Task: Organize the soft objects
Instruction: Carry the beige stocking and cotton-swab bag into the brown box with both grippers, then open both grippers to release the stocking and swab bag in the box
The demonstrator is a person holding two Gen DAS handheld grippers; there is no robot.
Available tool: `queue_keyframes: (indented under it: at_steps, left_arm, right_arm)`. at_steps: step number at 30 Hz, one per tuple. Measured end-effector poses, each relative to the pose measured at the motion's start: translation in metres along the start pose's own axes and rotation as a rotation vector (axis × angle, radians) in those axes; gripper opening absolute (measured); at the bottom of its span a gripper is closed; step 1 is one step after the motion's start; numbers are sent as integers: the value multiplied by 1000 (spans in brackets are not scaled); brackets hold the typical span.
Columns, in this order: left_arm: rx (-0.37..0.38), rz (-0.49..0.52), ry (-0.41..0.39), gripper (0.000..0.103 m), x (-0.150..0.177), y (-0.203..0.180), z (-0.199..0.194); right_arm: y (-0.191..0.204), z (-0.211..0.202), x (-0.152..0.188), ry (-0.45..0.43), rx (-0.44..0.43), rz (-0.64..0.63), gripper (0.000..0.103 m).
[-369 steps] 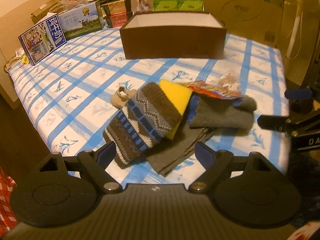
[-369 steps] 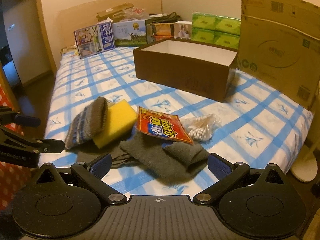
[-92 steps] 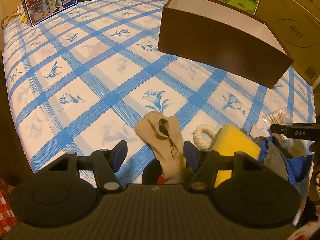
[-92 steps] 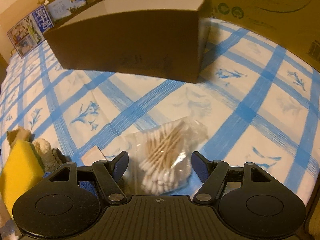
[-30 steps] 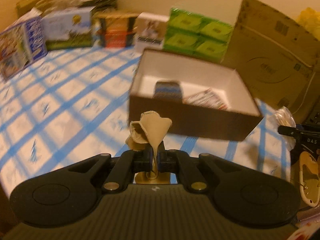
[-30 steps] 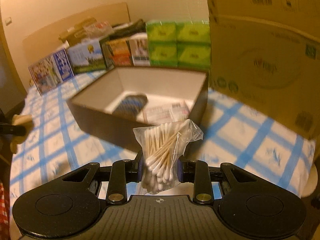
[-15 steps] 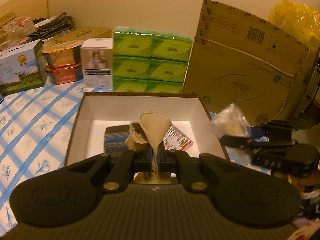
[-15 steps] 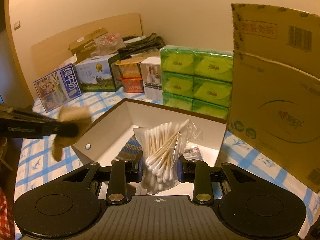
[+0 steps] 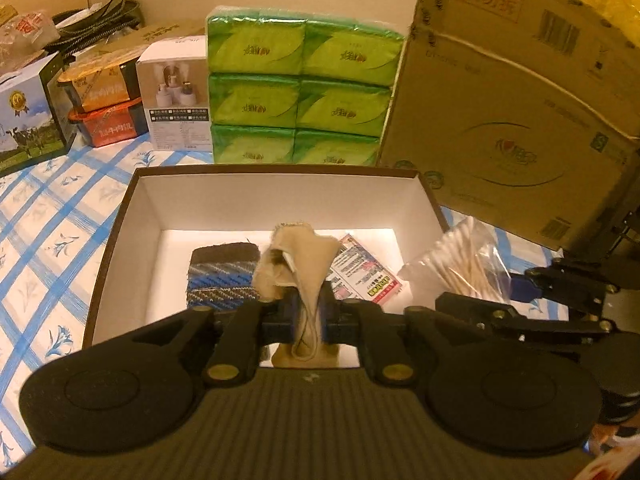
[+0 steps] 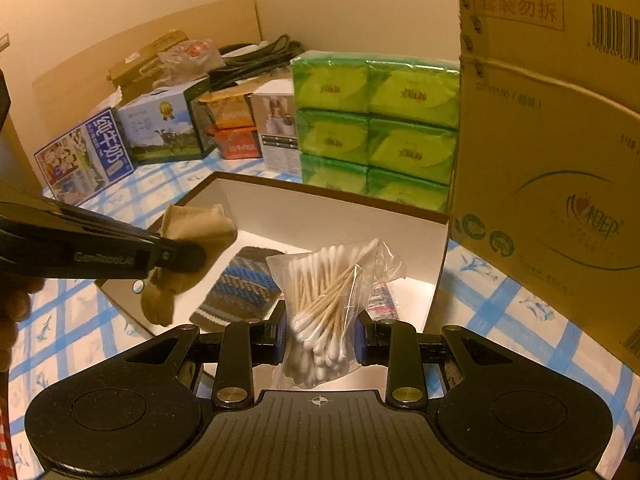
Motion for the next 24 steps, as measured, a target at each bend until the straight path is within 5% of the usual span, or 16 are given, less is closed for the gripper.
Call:
queue_keyframes:
  at_steps: [4,13,16,18,24]
  left_arm:
    - [-2,-26,4,28,-4,5,3]
    - [-55,12,12,32,0,16,3]
    - [-62,14,20,32,6,21,2]
    - [-64,12,25,33,9,25,1]
    - [-72,12,31,37,19,35,-6]
  right_arm:
    - [-2,4,-3,3,0,8,32]
    - [1,12,-4,10,5,-4,32]
    - [3,14,-5,-2,-14,11,46]
    - [2,11,-8,-45,-7,22,66]
    - [2,5,-11,-74,3,20,71]
Point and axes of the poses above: each gripper's, at about its wrist camera, not at the fingertips, and z roughly the way its jaws point, y to its left, x to its underside, the point moved 6 cm from there along z, roughly the way its jaws point, and after that the axes turned 1 degree about x, right-handed, at the moved point
